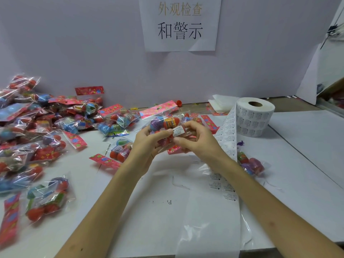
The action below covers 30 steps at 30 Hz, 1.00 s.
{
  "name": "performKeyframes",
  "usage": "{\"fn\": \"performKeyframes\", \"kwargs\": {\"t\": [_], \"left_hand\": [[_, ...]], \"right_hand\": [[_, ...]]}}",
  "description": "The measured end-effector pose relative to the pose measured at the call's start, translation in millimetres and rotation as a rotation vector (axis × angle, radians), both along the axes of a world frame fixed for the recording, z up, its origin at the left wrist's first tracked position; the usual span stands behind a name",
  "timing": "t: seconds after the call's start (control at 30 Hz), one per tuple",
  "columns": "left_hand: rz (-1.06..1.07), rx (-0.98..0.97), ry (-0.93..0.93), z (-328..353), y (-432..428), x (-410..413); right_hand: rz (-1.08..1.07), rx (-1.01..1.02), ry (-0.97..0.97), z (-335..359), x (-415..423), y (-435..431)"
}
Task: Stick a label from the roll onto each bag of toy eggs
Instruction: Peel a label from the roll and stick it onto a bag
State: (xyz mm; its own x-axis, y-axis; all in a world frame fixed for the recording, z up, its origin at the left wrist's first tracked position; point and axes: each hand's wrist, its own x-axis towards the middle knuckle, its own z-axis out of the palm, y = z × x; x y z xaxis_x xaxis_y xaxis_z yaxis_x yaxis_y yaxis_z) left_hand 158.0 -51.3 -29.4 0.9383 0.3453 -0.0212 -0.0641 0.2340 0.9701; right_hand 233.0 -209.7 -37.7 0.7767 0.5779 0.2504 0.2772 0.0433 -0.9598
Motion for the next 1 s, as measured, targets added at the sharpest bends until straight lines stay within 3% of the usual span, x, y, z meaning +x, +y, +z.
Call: {"fn": "performKeyframes", "kwargs": {"t": [0.13,0.33,0.53,0.77,1.0], "left_hand": [[-0.02,-0.004,0.004,-0.4,-1.5,0.2],[-0.023,-0.046,-0.014,0.6,3.1,-0.6],[-0.011,0.006,-0.019,0.5,-0.2,-0.3],[0.004,-0.005,-0.001,2.1,1.1,-0.8],[-0.025,0.082,-0.018,2.3,-3.5,-2.3]], "right_hand": [[-0.056,0.016,-0.014,0.3,0.5,-0.5],[0.043,0.036,0.045,1.3,1.6,-1.5],[-0.042,0.038,-0.008,1.0,0.6,-1.1],[0.069,0.044,0.056,4.3,0.4,-3.2],[-0.137,-0.019,-0.091,2.9,-0.8,-2.2]]}}
